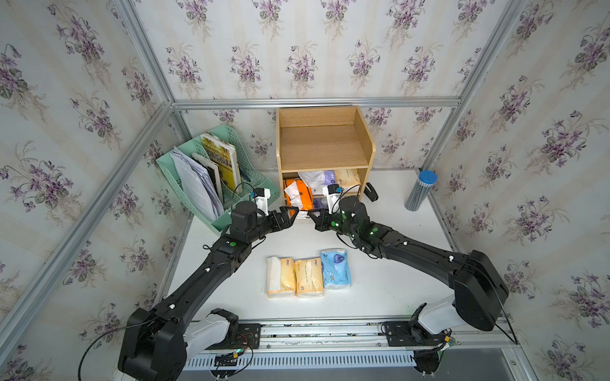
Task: Remove the tissue boxes from the shelf
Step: Pick up a box of tissues from the shelf.
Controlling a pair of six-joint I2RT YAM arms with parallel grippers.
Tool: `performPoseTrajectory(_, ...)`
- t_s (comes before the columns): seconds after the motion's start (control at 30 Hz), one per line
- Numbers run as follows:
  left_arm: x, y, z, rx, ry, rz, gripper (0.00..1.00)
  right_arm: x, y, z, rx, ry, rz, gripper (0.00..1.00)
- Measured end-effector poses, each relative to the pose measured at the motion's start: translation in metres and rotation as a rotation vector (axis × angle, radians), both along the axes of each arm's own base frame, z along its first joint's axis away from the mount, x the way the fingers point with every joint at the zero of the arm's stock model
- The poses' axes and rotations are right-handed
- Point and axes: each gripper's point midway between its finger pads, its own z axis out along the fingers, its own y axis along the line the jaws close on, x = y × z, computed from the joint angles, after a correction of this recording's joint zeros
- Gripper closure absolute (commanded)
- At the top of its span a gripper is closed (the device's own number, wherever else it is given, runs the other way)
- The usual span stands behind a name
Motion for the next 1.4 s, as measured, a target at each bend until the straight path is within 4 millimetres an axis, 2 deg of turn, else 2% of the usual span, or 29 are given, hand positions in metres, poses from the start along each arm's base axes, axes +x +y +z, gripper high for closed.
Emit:
performPoseTrajectory(0.17,-0.005,-0.018,0.002,0.005,-0.014,-0.034,0.10,-0.018,0.000,0.003,0.003,-0.007,0.030,1.00)
performPoseTrajectory(0.43,-0.022,-0.043,-0.004,0.052,-0.015,-0.060,0.20,-0.036,-0.019,0.006,-0.007,-0.026,0.018,1.00)
performPoseTrajectory(0.77,-0.048,-0.071,-0.006,0.104,-0.034,-0.108,0.20,-0.060,-0.054,0.001,-0.041,-0.039,-0.016,1.00)
performPoseTrajectory(0.97,-0.046,-0.090,-0.016,0.147,-0.021,-0.123,0.18,-0.069,-0.074,-0.004,-0.077,-0.046,-0.050,1.00)
performPoseTrajectory(1.1,-0.037,-0.100,-0.013,0.166,-0.040,-0.112,0.17,-0.066,-0.078,-0.005,-0.094,-0.043,-0.064,1.00)
performPoseTrajectory(1.4,-0.016,-0.099,0.015,0.217,-0.133,-0.047,0.14,-0.024,-0.071,0.002,-0.134,-0.045,-0.099,1.00)
